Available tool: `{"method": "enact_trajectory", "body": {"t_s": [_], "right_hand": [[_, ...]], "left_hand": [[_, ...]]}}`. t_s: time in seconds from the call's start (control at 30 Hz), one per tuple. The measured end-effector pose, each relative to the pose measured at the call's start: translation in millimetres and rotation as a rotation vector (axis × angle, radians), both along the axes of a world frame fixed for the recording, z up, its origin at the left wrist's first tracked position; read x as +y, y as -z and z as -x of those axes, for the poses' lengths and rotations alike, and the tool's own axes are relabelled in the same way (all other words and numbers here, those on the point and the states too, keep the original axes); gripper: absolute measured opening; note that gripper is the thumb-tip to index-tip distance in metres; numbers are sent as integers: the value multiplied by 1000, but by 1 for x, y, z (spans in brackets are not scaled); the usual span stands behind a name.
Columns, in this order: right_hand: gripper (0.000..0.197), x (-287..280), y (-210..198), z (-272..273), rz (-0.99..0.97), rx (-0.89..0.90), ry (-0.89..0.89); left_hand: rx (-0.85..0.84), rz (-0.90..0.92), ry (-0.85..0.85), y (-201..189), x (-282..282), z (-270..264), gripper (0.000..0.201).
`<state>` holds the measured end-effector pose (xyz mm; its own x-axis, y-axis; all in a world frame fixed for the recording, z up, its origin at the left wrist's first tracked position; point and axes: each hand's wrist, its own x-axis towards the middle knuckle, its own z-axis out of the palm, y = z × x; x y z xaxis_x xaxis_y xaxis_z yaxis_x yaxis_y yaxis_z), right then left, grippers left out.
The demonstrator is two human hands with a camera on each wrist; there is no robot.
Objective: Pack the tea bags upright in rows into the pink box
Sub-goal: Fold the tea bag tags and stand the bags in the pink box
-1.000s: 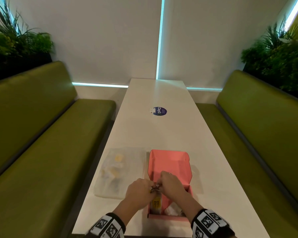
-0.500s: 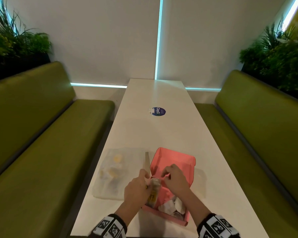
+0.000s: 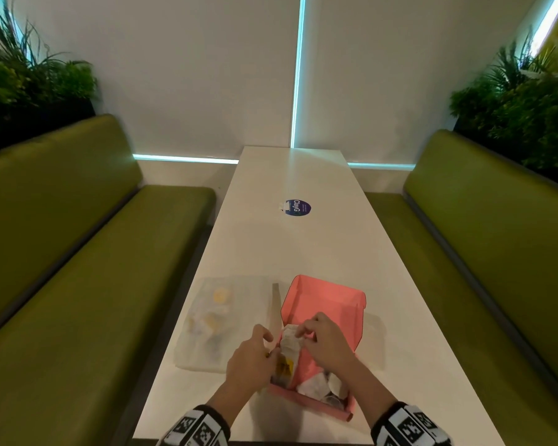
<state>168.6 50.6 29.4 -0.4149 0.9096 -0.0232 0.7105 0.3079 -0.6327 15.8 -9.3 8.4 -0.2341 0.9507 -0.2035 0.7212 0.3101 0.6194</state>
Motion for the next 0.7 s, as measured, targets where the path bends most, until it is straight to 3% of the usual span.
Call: {"method": "enact_trajectory", "body": {"t_s": [0.1,0.23,0.5,0.6,0.7], "right_hand": [[26,-9,-7,-2,98,-21,-113],[30,-22,-11,4,235,-184,-291],[31,-22,-14,6,193,-115,-200],[24,-17,-16,-11,121,-42,-83],[19,-15,-15,-30,58,-132,-134]], "left_hand": [[-23,3,-47,1,-2,4,22],[17,39,10,-1,-4,5,27],[28,107,12,-3,-17,2,22],[-12,130,-1,-3,-24,3,32],[-13,128,18,-4,-29,4,40]]}}
